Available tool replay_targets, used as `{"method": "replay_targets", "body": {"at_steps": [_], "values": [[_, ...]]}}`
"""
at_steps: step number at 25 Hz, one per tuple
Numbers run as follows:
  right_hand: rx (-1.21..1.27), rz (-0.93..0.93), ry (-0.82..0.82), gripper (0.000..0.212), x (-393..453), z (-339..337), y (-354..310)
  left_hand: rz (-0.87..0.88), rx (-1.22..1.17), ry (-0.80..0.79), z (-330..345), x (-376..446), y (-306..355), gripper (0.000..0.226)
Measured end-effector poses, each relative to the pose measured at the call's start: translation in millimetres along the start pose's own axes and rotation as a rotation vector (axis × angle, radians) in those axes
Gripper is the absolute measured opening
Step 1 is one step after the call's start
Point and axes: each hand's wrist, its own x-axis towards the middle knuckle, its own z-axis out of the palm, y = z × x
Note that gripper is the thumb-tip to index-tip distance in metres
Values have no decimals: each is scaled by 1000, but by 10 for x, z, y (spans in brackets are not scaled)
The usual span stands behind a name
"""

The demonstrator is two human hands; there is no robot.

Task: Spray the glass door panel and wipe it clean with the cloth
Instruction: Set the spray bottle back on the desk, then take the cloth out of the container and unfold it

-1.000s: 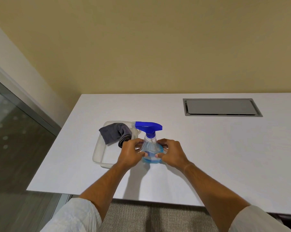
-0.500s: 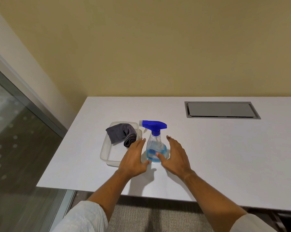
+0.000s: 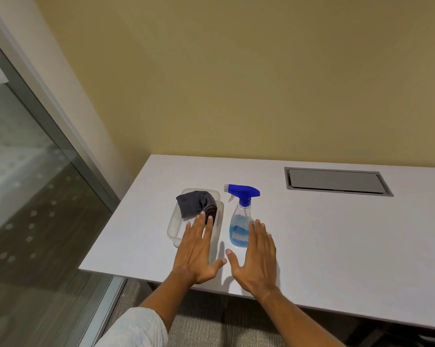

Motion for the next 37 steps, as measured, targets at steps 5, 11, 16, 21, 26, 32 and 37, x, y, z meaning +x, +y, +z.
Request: {"method": "replay_targets", "body": {"at_steps": [5, 11, 16, 21, 26, 32, 37], "values": [[-16, -136, -31, 95, -11, 66, -126, -30, 25, 17, -61, -112, -230, 111], [-1, -219, -61, 92, 118, 222, -483, -38, 27, 48, -204, -96, -562, 111], [-48, -207, -88, 90, 382, 433, -694, -22, 40, 28, -251, 119, -931, 109], [-35, -86, -92, 87, 756, 640, -949, 14, -12, -30, -230, 560, -1373, 105], [-15, 111, -102, 76, 1157, 799, -1069, 48, -207, -26, -222, 1037, -1713, 88], [-55, 235, -116, 38, 1523, 721, -1099, 109, -320, -82, -149, 1524, -1854, 55], [-97, 285, -177, 24, 1761, 804, -1050, 165, -295, -183, -66, 1801, -1824, 33]]}}
